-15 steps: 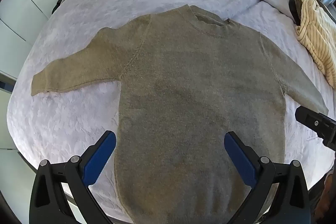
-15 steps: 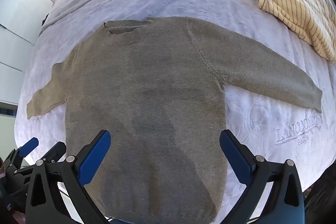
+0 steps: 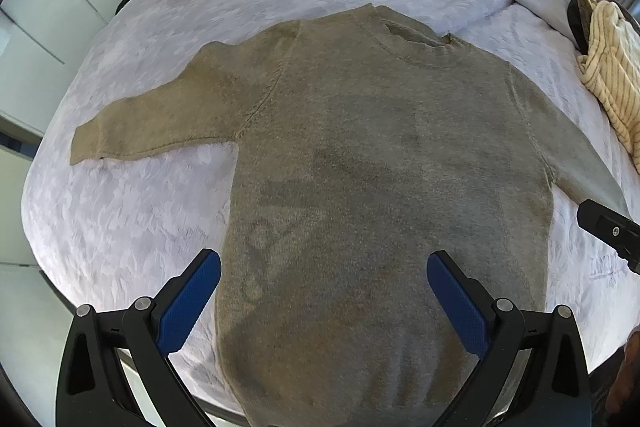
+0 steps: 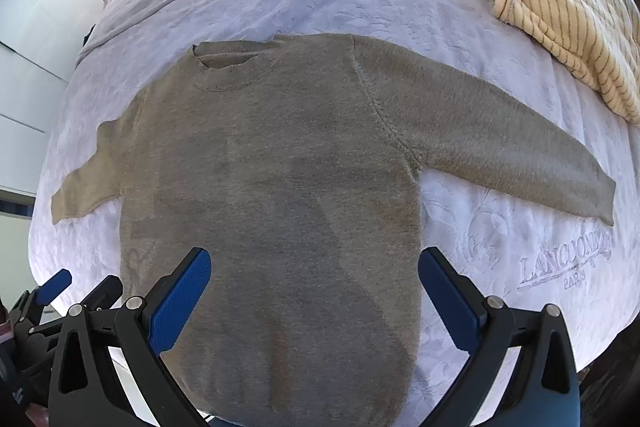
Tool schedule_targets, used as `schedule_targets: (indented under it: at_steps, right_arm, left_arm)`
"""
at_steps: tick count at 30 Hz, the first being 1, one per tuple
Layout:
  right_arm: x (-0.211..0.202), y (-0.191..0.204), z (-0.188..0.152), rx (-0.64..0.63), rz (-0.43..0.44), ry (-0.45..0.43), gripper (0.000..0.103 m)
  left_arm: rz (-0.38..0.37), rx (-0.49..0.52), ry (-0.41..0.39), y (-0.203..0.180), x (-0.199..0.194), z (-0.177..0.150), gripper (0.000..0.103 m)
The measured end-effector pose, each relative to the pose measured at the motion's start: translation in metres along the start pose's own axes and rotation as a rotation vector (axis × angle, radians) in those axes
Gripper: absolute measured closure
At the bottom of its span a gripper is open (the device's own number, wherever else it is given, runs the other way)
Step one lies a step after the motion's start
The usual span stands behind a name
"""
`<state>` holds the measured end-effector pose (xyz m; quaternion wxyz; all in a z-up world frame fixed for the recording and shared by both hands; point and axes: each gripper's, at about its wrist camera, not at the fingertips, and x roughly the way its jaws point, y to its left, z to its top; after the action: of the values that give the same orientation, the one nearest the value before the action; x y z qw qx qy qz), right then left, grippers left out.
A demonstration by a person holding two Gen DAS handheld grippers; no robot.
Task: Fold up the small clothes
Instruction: 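Position both tools above the flat grey sweater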
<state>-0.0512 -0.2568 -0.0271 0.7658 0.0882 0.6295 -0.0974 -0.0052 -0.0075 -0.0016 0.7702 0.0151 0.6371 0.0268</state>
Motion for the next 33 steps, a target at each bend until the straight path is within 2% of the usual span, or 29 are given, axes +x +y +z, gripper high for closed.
schedule_targets:
  at_steps: [4, 5, 13, 17, 26, 30, 33]
  right_arm:
    - [0.000, -0.004, 0.001, -0.003, -0.003, -0.008, 0.000]
    - [-0.001, -0.008, 0.002, -0.011, 0.005, -0.004, 0.000]
    - [-0.004, -0.021, 0.002, -0.079, 0.066, 0.019, 0.000]
    - [-0.003, -0.024, 0.001, -0.104, 0.080, 0.023, 0.000]
    - [0.001, -0.010, -0.001, -0.094, 0.111, 0.017, 0.000]
    - [0.009, 0.004, -0.004, -0.063, 0.052, 0.001, 0.000]
    - [0.014, 0.009, -0.008, -0.001, 0.071, 0.000, 0.000]
  left_arm:
    - [0.011, -0.026, 0.013, -0.005, -0.007, -0.004, 0.000]
    - [-0.001, -0.036, -0.003, -0.006, -0.009, -0.005, 0.000]
    - [0.051, -0.101, -0.015, -0.018, -0.024, -0.020, 0.000]
    - [0.040, -0.110, 0.000, -0.017, -0.025, -0.025, 0.000]
    - [0.009, -0.070, 0.001, 0.006, -0.007, -0.012, 0.000]
    - [-0.007, 0.012, 0.024, 0.020, 0.014, 0.000, 0.000]
    - [-0.026, 0.061, 0.035, 0.031, 0.027, 0.007, 0.000]
